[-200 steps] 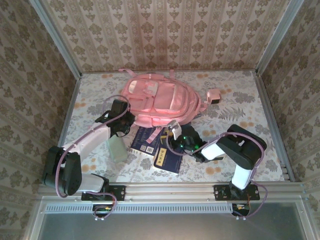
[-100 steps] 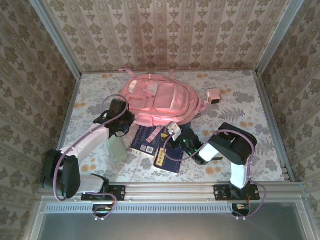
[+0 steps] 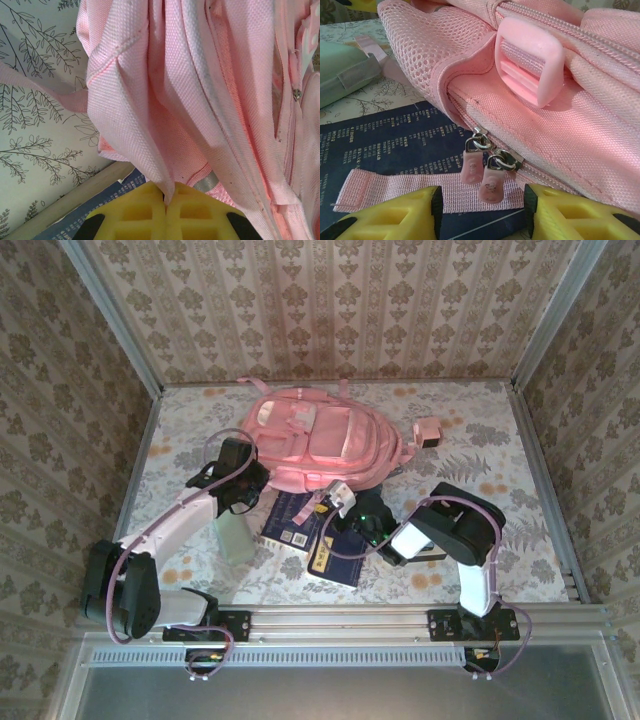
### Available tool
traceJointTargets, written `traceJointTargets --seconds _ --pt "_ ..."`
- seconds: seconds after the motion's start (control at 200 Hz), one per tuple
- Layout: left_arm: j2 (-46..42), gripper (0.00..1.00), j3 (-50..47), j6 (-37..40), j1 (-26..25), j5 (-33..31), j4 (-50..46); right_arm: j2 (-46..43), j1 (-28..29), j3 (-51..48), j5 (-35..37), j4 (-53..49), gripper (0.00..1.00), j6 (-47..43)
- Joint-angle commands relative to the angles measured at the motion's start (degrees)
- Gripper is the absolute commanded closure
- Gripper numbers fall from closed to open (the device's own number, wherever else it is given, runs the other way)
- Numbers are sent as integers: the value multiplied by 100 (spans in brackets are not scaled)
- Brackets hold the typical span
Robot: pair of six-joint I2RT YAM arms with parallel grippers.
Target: Pack books, pencil case, and school supplies into a backpack
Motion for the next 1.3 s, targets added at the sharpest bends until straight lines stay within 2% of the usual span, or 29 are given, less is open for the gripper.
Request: traceJointTargets --seconds 0.0,0.13,0.395,0.615,0.89,1.11,1.295 --pt "-238 100 108 107 30 138 -12 146 -60 202 -100 45 50 118" --pt "-227 100 113 118 39 150 -16 196 -97 301 -124 -34 52 213" --pt "-195 100 112 100 58 173 19 281 -138 505 -230 -256 63 324" --pt "-175 100 69 65 61 207 76 298 -135 602 -287 -426 58 490" --pt "-231 100 18 35 42 243 96 404 -137 636 -134 -338 65 737" --pt "-296 100 -55 12 28 238 104 462 -95 786 -179 -419 62 901" --pt "-332 100 -90 12 30 217 98 448 -95 787 -30 -489 76 943"
